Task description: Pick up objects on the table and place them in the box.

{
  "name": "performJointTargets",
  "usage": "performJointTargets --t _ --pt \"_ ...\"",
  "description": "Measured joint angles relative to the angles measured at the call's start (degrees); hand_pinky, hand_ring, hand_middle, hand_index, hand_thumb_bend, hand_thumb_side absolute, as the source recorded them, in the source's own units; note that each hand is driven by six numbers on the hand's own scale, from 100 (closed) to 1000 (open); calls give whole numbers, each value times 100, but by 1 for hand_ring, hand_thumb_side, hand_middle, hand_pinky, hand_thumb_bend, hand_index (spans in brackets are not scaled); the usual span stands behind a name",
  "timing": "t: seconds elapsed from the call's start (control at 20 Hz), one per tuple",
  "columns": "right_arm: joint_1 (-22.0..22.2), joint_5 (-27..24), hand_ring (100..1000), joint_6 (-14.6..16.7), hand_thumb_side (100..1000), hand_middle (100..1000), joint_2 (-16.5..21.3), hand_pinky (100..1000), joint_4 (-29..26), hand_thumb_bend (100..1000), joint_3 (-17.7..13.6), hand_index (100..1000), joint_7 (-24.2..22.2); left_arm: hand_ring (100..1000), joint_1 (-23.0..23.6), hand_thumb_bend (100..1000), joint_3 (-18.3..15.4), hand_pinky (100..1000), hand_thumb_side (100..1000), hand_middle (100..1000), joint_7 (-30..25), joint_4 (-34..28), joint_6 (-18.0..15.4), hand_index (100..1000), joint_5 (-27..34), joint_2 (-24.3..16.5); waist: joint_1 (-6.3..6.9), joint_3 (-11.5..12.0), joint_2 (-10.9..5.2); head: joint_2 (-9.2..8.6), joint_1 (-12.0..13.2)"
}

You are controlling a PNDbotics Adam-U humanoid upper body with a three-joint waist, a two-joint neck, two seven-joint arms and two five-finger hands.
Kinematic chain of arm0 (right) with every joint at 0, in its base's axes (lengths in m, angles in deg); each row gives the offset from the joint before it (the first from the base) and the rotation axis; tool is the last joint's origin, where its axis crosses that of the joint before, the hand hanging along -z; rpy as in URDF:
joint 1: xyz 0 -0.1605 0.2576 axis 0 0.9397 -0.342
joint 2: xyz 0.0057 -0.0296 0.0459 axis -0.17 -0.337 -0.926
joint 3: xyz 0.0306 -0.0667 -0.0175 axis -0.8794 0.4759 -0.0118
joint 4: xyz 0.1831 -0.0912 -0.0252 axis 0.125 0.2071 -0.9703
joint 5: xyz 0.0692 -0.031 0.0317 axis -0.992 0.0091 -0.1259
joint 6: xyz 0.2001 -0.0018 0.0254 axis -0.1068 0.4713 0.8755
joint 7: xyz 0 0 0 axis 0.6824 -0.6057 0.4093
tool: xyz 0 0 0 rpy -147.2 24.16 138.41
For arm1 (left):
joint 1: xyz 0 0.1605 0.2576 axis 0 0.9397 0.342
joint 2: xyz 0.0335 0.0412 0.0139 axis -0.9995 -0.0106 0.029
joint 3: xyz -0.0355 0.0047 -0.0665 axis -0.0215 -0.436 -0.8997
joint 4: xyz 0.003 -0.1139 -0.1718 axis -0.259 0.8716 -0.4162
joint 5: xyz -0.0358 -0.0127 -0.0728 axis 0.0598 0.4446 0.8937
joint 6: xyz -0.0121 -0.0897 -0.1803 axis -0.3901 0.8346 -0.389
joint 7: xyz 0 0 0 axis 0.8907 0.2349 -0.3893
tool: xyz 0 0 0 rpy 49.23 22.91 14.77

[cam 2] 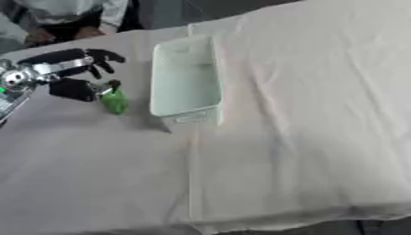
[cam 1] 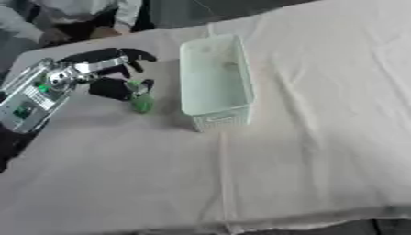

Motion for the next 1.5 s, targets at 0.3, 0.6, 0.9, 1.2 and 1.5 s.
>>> performJointTargets --t 0.3,0.6,0.9,1.2,1.5 --pt "-1 -4 785 -11 570 847 0 680 0 100 1 894 -11 1000 -38 807 -23 878 587 1000 -202 100 12 1000 -213 -25 8 -4 0 0 2" --pt "-20 -38 785 -23 570 847 0 680 0 100 30 894 -22 1000 -228 888 52 939 584 1000 -693 413 -107 1000 -369 -105 14 -23 0 0 7" --pt "-42 -50 785 -38 569 847 0 680 0 100 32 895 -38 1000 -465 999 149 948 501 1000 -1645 804 -342 1000 -624 -181 22 -42 0 0 11" --pt "-45 -56 785 -58 568 848 0 681 0 100 33 895 -58 1000 -678 1000 183 948 487 1000 -2274 1212 -489 1000 -931 -277 34 -55 0 0 53" --pt "-49 -59 785 -72 566 848 0 681 0 100 36 896 -72 1000 -843 1000 258 948 507 1000 -2553 1536 -566 1000 -1079 -277 37 -62 2 0 48"
